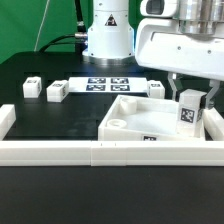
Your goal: Assemble one leg
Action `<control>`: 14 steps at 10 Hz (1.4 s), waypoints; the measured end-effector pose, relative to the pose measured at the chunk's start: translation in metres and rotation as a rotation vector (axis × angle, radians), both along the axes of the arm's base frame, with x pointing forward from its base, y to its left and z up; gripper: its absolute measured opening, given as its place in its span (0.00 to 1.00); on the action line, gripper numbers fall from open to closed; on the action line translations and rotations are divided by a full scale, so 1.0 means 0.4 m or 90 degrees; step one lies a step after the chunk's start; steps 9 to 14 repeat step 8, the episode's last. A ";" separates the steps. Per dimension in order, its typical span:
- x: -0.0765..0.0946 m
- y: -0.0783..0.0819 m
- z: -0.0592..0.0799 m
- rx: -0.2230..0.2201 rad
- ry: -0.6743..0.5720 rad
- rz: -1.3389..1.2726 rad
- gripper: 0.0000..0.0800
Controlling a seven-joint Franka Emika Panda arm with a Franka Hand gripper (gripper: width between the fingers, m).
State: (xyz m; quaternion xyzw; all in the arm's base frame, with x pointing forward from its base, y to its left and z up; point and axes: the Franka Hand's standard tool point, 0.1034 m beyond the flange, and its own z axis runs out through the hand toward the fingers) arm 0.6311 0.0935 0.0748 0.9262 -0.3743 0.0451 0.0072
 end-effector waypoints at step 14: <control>0.000 0.000 -0.001 0.000 0.000 -0.001 0.81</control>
Offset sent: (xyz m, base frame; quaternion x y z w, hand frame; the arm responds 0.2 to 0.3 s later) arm 0.0000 0.0000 0.0000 0.0000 0.0000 0.0000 1.0000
